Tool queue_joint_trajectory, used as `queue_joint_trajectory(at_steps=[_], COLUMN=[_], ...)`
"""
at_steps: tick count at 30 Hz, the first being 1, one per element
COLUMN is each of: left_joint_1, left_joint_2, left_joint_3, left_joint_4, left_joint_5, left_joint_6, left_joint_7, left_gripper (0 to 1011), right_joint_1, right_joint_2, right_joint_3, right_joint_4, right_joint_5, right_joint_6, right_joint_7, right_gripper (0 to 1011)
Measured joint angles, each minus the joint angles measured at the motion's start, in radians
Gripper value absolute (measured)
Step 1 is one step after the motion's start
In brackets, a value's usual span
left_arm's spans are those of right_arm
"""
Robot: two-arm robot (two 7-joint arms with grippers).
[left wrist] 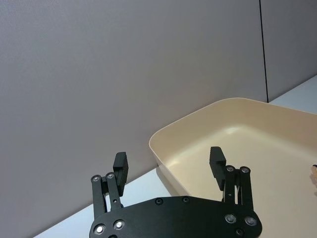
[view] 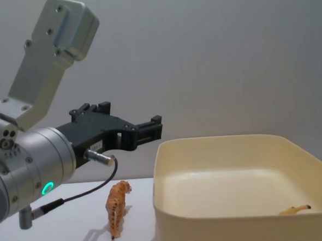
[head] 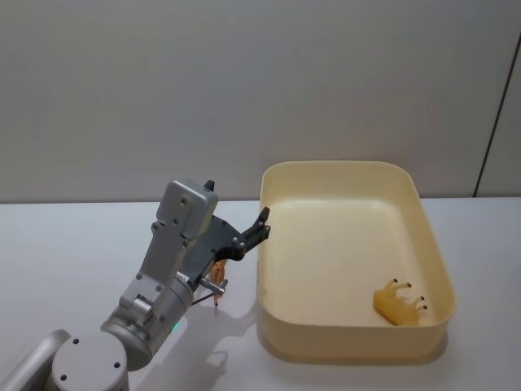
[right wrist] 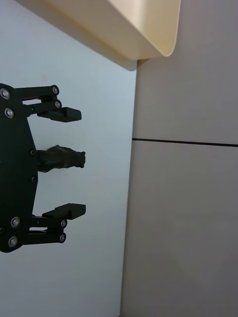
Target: Pick up the toy alternately with two hands and place it into the central storage box.
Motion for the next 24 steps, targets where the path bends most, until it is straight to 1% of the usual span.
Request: queue_joint_trajectory(at_steps=[1,3,5,13,21,22,24], left_joint_1=[0.000,0.000,0.000,0.000,0.000,0.000,0.000], left_joint_2=[0.000,0.000,0.000,0.000,0.000,0.000,0.000], left_joint_3=[0.000,0.000,0.000,0.000,0.000,0.000,0.000], left_joint_4=[0.000,0.000,0.000,0.000,0.000,0.000,0.000], left_joint_5=[0.000,0.000,0.000,0.000,0.000,0.000,0.000], left_joint_6=[0.000,0.000,0.000,0.000,0.000,0.000,0.000], left_joint_7=[0.000,0.000,0.000,0.000,0.000,0.000,0.000], left_gripper=[1001,1001,1001,1001,1001,1001,1001], right_joint_1=[0.010,0.013,0.028,0.068,0.108,0.115,0.120], right_joint_2=[-0.006,-0.008,-0.018,-0.039,-0.061,-0.064,-0.067], right_joint_3=[-0.005,-0.007,-0.014,-0.029,-0.045,-0.048,-0.051], right_joint_4=[0.017,0.023,0.049,0.115,0.178,0.188,0.197], right_joint_5=[-0.005,-0.007,-0.013,-0.027,-0.045,-0.048,-0.051], right_joint_6=[0.004,0.006,0.010,0.017,0.022,0.022,0.023], right_joint_7=[-0.003,-0.005,-0.012,-0.028,-0.031,-0.031,-0.031], right_gripper=[1001,1001,1001,1001,1001,997,951])
